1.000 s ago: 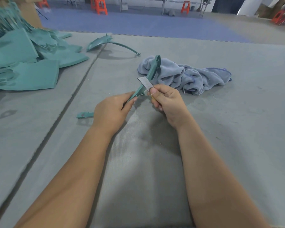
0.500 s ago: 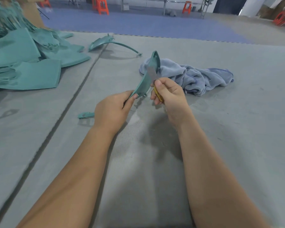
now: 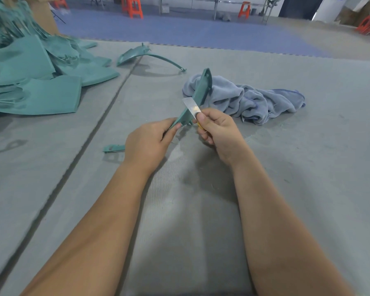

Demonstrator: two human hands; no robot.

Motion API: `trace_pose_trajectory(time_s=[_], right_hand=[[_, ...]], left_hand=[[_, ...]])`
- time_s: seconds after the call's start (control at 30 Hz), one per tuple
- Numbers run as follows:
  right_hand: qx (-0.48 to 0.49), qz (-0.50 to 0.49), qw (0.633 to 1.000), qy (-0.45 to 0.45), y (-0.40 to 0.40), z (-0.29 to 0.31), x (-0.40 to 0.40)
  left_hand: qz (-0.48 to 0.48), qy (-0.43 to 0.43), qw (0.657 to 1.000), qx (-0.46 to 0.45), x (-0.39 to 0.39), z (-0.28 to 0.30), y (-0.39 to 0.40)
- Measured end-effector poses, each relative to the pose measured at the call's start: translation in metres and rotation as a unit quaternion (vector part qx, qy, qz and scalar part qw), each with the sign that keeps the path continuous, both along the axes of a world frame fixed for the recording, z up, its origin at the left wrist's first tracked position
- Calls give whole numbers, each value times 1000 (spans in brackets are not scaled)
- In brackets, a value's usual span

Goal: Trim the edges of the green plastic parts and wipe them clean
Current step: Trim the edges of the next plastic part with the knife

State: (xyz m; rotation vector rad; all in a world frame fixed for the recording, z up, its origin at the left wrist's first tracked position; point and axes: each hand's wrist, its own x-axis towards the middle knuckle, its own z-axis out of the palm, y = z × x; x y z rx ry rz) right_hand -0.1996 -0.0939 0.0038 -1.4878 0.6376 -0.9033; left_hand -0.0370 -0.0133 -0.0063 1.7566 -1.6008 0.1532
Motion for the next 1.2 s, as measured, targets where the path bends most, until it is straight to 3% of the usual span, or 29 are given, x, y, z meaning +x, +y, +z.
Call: trace_pose_trajectory(time_s=[0.1, 0.17, 0.3, 0.4, 0.47, 0.57, 0.67, 0.83, 1.07, 1.2], right_hand=[[-26, 54, 997, 54, 4, -2, 3], [-13, 37, 998, 43, 3, -1, 2], [71, -43, 993, -79, -2, 6, -7], [153, -102, 963, -197, -6, 10, -12], [198, -138, 943, -228, -9, 13, -13], [212, -184, 939, -199, -10, 15, -13], [215, -199, 939, -179, -8, 15, -9], [198, -217, 945, -144, -10, 9, -11], [192, -87, 968, -134, -13, 6, -14], [147, -127, 961, -197, -7, 6, -9]], left_hand=[[26, 22, 999, 2, 1, -2, -2], [24, 16, 1000, 2, 1, -2, -2], [18, 2, 1000, 8, 0, 0, -1], [16, -35, 999, -7, 1, 2, 0], [3, -77, 997, 10, 1, 4, -1], [-8, -161, 984, 75, -3, 2, -3], [-13, -174, 982, 77, -3, -1, -2], [2, -157, 987, 38, 3, -2, -3], [90, -129, 986, -46, 11, 0, -2], [121, -106, 980, -115, 5, 2, -1]])
